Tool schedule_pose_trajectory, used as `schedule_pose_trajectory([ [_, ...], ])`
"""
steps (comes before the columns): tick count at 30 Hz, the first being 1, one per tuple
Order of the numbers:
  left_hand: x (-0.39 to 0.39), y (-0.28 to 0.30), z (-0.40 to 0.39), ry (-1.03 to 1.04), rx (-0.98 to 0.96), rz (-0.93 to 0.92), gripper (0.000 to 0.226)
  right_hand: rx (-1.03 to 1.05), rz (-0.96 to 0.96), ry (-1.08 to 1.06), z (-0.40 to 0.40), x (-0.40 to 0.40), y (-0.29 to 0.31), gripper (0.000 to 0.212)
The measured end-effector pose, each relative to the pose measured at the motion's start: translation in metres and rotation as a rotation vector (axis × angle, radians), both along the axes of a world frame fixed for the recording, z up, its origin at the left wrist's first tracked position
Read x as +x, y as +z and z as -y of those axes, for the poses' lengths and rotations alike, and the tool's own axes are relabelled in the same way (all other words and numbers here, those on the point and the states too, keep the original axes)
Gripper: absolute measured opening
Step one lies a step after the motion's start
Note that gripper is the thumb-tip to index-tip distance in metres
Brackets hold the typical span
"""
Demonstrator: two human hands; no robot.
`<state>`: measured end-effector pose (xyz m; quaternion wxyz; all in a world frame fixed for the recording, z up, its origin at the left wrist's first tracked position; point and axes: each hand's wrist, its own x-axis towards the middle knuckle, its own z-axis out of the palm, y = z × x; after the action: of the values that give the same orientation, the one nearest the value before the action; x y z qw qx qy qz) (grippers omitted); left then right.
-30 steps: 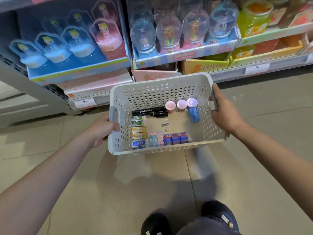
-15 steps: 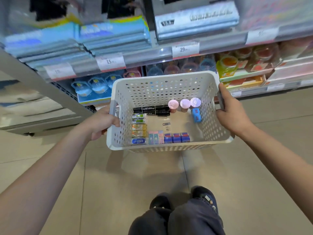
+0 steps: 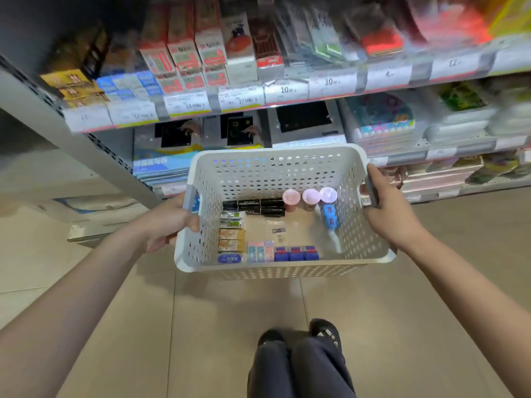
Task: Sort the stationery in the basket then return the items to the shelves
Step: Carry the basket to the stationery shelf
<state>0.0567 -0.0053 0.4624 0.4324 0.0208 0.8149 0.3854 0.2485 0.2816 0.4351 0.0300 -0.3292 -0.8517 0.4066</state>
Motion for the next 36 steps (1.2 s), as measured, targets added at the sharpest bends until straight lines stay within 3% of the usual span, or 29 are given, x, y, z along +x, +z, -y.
schedule_pose_trajectory([
  [2,0.002,0.038,0.002,-0.016,0.001,0.002,0.072,0.011,-0.005,-0.002,0.001,0.005,0.041,0.081],
  [5,0.011,0.096,0.004,-0.015,0.005,-0.005,0.060,0.035,0.010,0.006,0.000,0.014,0.097,0.081],
  [10,0.023,0.179,0.008,-0.007,0.044,-0.018,0.065,0.075,0.020,0.004,0.002,0.032,0.180,0.081],
  [18,0.030,0.273,0.000,-0.102,0.069,-0.043,0.077,0.081,-0.007,-0.006,0.007,0.058,0.281,0.081],
  [25,0.034,0.313,-0.028,-0.210,0.121,-0.082,0.098,0.090,-0.004,-0.100,-0.005,0.083,0.319,0.079],
  [36,0.072,0.327,-0.139,-0.218,0.286,0.000,0.082,0.156,-0.012,-0.147,-0.098,0.139,0.341,0.076],
])
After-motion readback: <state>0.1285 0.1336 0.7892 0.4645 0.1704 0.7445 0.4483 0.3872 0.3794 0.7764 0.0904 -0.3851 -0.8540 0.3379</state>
